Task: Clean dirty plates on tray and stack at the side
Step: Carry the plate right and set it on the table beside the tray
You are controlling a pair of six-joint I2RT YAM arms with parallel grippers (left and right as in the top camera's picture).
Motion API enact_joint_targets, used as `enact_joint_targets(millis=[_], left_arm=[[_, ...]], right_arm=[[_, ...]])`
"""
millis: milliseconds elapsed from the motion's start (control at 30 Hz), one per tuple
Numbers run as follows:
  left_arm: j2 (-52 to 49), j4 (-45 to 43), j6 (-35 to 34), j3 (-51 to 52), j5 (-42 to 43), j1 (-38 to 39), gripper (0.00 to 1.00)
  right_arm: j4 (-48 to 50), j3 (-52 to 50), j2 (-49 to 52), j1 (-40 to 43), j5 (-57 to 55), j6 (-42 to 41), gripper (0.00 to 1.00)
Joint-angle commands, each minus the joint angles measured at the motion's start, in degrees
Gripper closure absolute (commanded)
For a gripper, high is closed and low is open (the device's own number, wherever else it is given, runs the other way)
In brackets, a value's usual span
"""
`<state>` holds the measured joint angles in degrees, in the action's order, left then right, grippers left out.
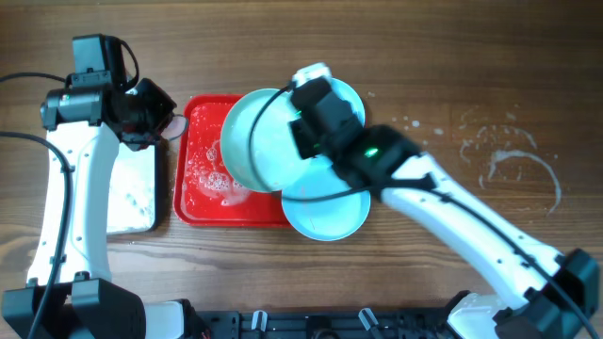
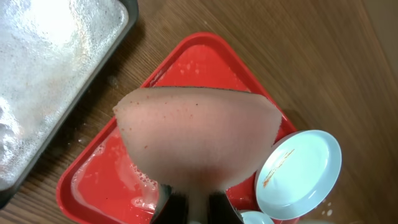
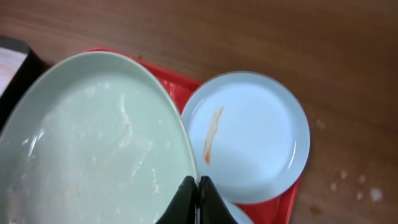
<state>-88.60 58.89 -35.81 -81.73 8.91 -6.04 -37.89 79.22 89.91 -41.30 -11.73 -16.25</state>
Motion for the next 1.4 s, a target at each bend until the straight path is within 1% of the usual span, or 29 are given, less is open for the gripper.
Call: enact_joint_targets(millis=[0, 100, 267, 367, 467, 600, 633, 733, 867, 967, 1133, 1200, 1233, 1300, 1333, 1367], left_arm=[[-0.46, -0.02, 0.87, 2.03, 0.26, 1.31, 0.96], [-0.46, -0.31, 0.85, 4.42, 0.26, 3.26, 0.96], [-0.44, -1.33, 0.85, 6.10, 0.24, 5.99, 0.96], [-0.46, -1.73, 0.85, 6.10, 0.26, 6.60, 0.96], [-0.46, -1.73, 0.87, 6.10, 0.24, 6.58, 0.96], [-0.46, -2.14, 0.87, 6.10, 0.26, 6.58, 0.96], [-0.46, -2.29, 0.87, 6.10, 0.26, 6.58, 0.96], [-0.44, -2.58, 0.85, 6.10, 0.26, 6.58, 0.96], [-0.44, -2.58, 0.85, 6.10, 0.26, 6.58, 0.96], [-0.46, -2.58, 0.87, 6.10, 0.26, 6.58, 0.96], [-0.46, -2.56, 0.90, 6.10, 0.24, 6.58, 0.96], [-0.46, -2.58, 0.90, 6.10, 0.24, 6.58, 0.96], [-0.46, -2.58, 0.90, 6.10, 0.24, 6.58, 0.96], [-0.46, -2.62, 0.90, 6.10, 0.24, 6.58, 0.96], [-0.44, -2.71, 0.90, 6.10, 0.24, 6.58, 0.96], [-0.44, -2.80, 0.90, 6.10, 0.24, 6.58, 0.96]], right_arm=[[-3.91, 0.52, -2.45, 8.74, 17.62, -5.01, 0.96], [-5.97, 0.52, -3.08, 16.65, 23.28, -4.79, 0.96], [-11.89, 0.46, -4.72, 30.05, 23.17, -4.68, 0.96], [-13.62, -1.97, -5.90, 40.87, 23.30, -4.35, 0.96], [-12.13, -6.71, -7.72, 50.12, 23.43, -4.37, 0.96], [-7.58, -14.60, -9.31, 63.93, 23.15, -5.22, 0.96], [-6.67, -16.11, -9.29, 66.38, 22.40, -6.75, 0.96], [-2.54, -22.25, -9.29, 73.66, 14.29, -15.98, 0.96], [1.64, -27.23, -9.29, 75.01, 3.21, -24.68, 0.96], [4.15, -29.57, -9.27, 75.03, -1.68, -29.07, 0.96], [11.15, -33.88, -9.11, 75.03, -1.84, -28.89, 0.96], [13.88, -35.30, -9.01, 75.01, -1.75, -28.70, 0.94], [14.47, -35.65, -9.01, 75.01, -1.73, -28.72, 0.84], [15.21, -35.82, -9.01, 75.01, 0.50, -27.28, 0.57], [16.35, -35.82, -9.01, 75.01, 3.21, -24.70, 0.46], [17.40, -35.80, -9.03, 75.01, 6.19, -22.62, 0.38]])
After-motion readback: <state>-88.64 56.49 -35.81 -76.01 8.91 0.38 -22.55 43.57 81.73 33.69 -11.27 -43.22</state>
